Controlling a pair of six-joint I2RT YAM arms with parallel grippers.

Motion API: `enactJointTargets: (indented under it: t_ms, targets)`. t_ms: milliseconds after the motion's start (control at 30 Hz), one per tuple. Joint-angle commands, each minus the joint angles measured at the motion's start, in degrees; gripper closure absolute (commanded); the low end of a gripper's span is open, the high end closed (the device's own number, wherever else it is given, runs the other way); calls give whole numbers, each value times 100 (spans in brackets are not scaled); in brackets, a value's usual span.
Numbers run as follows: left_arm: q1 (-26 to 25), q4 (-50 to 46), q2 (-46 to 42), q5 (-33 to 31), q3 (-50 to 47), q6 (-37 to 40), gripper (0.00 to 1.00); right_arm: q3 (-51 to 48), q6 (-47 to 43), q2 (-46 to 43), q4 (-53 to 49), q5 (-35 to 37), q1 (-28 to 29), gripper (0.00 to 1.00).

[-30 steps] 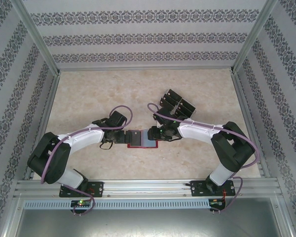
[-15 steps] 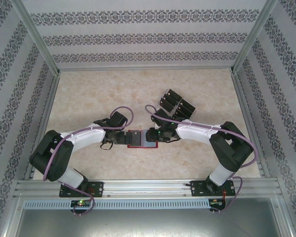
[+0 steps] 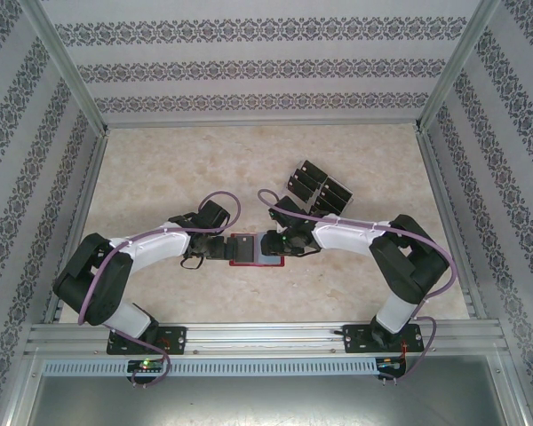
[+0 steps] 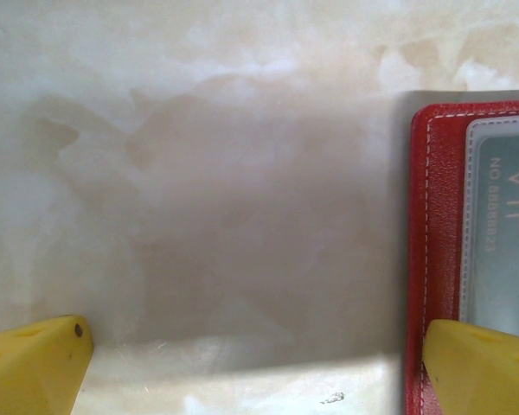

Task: Put the credit cards into the card holder
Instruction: Flip over the card slot in the card holder.

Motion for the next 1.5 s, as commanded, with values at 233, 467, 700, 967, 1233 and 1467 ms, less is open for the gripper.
enactJointTargets:
  t_ms: [233, 467, 700, 967, 1233, 1467]
  targets:
    - [59, 162, 102, 17, -52, 57, 1, 262, 20, -94, -93, 23, 160, 58]
    - [57, 170, 59, 32, -86, 37, 1, 362, -16, -192, -235, 103, 211, 57]
    - [62, 37, -269, -258, -103, -110, 0, 552, 120, -119, -9, -133, 277, 57]
    - [343, -319, -1118, -694, -193, -341, 0, 1148, 182, 410, -1, -374, 449, 56]
    - [820, -595, -2008, -769, -288, -373, 0, 1824, 195, 1404, -40, -557, 662, 55]
    - [892, -708, -2135, -622, -215, -273, 0, 2128, 151, 1634, -147, -657, 690, 55]
